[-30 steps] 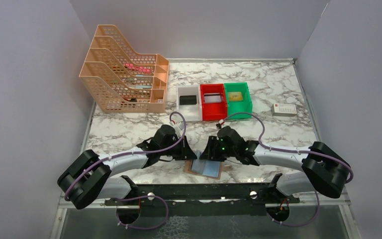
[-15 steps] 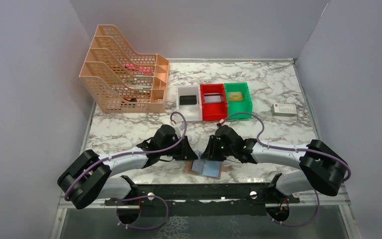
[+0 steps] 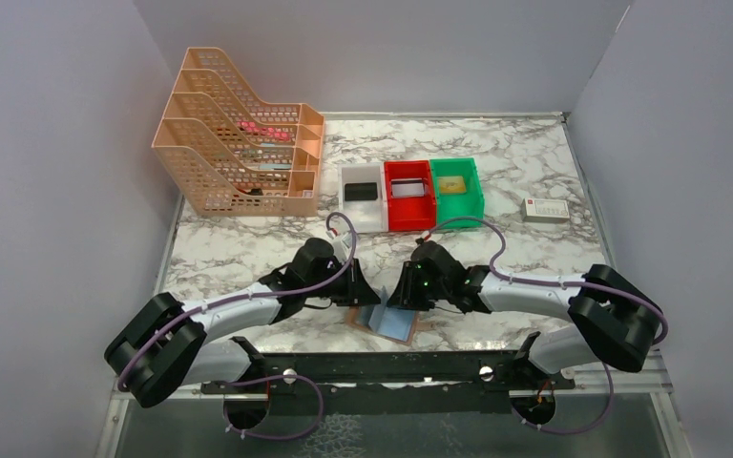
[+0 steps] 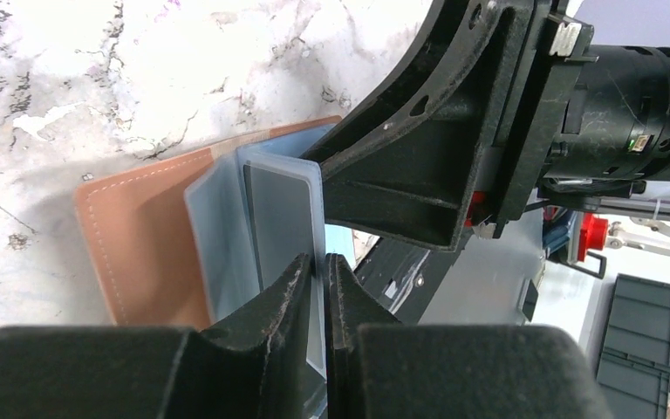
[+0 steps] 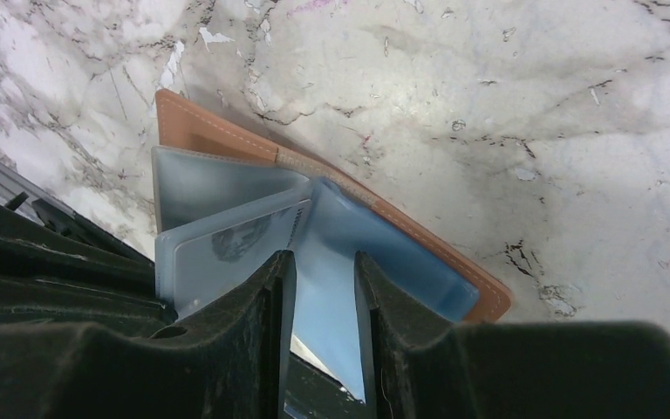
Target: Take the credit cards out of the card holder
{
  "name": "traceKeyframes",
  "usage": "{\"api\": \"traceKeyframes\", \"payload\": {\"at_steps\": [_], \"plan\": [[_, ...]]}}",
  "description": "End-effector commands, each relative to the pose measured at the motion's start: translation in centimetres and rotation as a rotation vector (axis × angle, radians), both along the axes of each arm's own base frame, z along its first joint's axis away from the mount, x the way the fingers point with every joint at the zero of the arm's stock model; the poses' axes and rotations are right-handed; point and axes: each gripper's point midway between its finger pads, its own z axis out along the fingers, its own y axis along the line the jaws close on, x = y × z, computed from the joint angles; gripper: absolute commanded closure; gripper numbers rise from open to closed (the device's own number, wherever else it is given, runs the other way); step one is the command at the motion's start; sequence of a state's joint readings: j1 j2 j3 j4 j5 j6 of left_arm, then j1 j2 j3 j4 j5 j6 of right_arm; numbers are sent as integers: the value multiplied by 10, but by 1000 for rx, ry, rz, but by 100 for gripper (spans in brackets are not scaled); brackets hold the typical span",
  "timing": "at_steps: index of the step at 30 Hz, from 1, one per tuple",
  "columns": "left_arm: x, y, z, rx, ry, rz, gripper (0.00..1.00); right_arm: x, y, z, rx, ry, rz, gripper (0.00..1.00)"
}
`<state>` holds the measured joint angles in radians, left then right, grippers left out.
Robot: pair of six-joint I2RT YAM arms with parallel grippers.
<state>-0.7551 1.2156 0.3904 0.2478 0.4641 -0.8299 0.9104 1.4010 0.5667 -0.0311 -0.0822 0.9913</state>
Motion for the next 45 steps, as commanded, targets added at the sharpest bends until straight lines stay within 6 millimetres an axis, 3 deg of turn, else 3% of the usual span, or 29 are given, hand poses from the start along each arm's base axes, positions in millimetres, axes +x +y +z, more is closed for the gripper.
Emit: {"api": "traceKeyframes", "payload": {"at_steps": [1,8,11,15,28,36,45], "plan": [[-5,-10,11,-49,-17,-65,85,-1,-5,-10,-30,6,-16,64],[-6,-9,9,-46,-8,-65,85,-3,-5,-13,-26,16,-9,64],[-7,-9,7,-43,-1,-69,73,-3,-5,-12,-23,10,-11,63],[-4,-9,7,-30,-7,-64,67,-3,-7,-9,-21,2,-16,60],[0,-6,17,1,-47,-54,61,-3,-8,4,13,-22,-18,56],[-3,-8,16,2,-42,-77,79,-5,-5,8,44,-27,-10,53],[-4,-7,12,20,-40,-79,88,-6,-5,9,51,-27,-9,53]]}}
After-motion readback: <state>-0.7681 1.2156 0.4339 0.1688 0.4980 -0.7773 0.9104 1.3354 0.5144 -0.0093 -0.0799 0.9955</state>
